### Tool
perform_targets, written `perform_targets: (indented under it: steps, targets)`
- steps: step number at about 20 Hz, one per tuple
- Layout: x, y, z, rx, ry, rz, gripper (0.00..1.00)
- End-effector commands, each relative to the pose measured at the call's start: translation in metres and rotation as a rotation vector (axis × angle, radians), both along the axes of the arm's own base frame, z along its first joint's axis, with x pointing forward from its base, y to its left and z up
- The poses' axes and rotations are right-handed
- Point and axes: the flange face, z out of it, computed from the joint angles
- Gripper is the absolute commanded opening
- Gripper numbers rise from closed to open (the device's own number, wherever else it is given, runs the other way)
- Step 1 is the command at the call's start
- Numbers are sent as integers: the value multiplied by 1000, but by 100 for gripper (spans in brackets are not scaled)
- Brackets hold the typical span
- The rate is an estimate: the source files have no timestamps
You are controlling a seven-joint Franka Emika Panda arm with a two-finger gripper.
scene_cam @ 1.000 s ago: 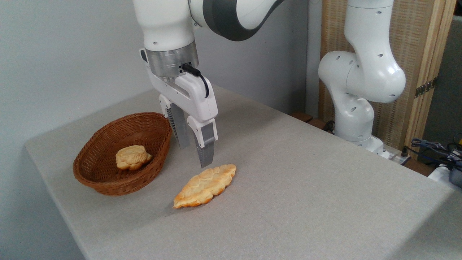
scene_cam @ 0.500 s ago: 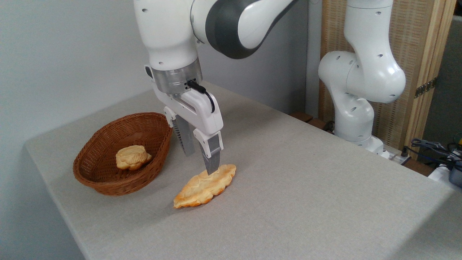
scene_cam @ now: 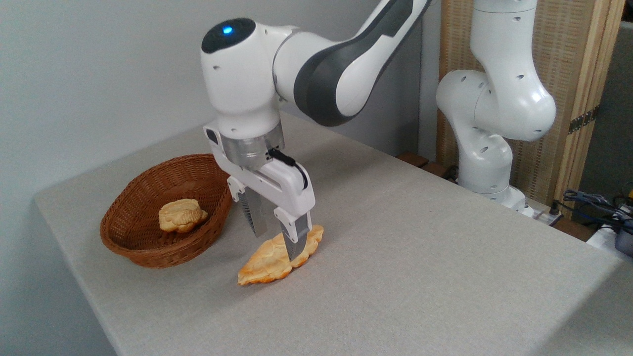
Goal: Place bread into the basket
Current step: 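Lower the open gripper around the middle of the golden pastry, then close the gripper on the golden pastry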
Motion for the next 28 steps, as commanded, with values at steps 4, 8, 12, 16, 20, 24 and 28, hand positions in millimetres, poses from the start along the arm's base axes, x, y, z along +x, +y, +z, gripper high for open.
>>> perform_targets:
  steps: [4,8,12,16,20,24,28]
  targets:
    - [8,-8,-20,-6,3,-2,100]
    - [8,-14,-29,6,17,-26,92]
    - [7,-14,-29,6,26,-27,44]
    - [6,-14,-29,7,29,-27,44]
    - [7,-14,-28,6,27,-27,45]
    - [7,-14,-27,6,24,-26,45]
    - [10,-14,-15,4,4,-14,45]
